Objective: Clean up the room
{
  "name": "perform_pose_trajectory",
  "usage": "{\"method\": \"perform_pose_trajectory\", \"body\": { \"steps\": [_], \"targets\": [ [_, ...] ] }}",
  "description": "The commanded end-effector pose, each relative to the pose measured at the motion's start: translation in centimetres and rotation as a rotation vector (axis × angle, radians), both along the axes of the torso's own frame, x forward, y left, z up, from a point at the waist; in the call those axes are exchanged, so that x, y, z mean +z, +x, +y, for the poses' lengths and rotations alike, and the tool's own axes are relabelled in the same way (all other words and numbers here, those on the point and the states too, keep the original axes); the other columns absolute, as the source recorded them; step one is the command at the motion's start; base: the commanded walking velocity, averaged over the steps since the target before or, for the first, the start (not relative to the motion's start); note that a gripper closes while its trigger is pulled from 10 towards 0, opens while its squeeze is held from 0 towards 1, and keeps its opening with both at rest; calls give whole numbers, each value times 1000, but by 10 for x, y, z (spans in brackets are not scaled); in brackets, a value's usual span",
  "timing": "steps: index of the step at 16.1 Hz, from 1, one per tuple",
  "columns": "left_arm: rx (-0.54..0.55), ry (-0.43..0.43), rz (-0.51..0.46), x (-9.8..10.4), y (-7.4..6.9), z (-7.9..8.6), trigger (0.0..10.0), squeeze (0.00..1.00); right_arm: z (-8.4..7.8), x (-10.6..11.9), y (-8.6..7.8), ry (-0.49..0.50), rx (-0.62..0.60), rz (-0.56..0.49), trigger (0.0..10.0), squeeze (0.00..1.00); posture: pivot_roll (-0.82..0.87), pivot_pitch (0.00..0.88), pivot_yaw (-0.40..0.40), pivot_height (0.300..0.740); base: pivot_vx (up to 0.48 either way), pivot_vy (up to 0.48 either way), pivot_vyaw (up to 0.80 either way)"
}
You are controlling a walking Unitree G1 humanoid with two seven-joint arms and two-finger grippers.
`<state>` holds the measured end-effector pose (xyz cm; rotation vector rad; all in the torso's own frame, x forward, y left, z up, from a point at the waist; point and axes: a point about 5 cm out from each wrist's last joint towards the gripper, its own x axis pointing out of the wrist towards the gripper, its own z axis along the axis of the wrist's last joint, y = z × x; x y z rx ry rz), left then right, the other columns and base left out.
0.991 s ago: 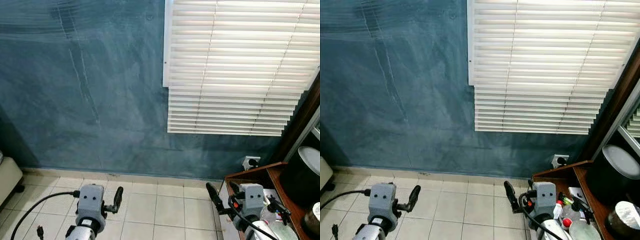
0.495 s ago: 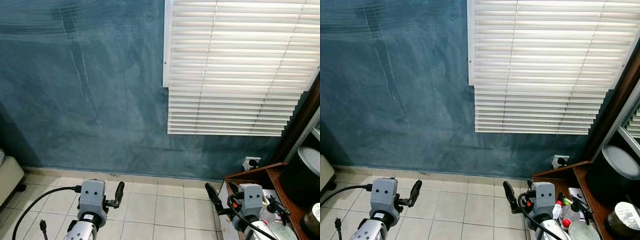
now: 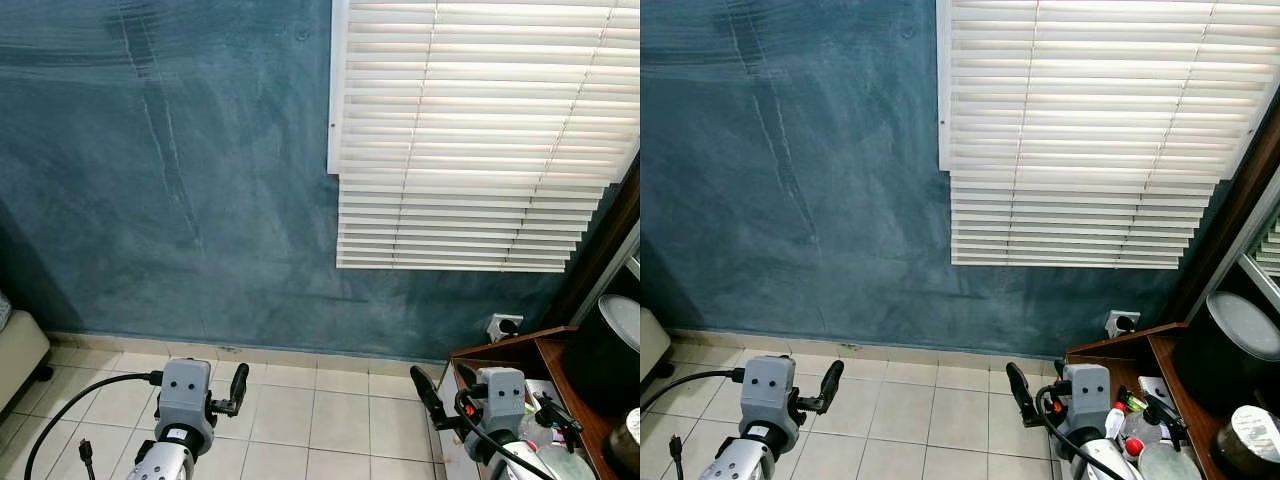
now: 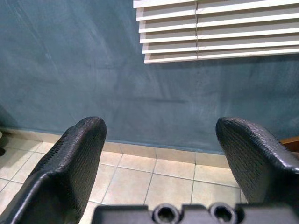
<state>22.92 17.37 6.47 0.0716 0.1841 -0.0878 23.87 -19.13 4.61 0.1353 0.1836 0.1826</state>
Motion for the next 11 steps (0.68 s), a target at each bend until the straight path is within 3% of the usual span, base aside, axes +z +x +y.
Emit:
{"method": "perform_pose_trajectory", "body": {
  "steps": [1, 11],
  "targets": [
    [2, 8, 16, -2, -1, -1, 10000, 0, 0, -4, -2, -5, 1, 24, 10000, 0, -58, 0, -15, 740, 0, 0, 0],
    [2, 8, 16, -2, -1, -1, 10000, 0, 0, -4, -2, -5, 1, 24, 10000, 0, -58, 0, -15, 740, 0, 0, 0]
  ]
}}
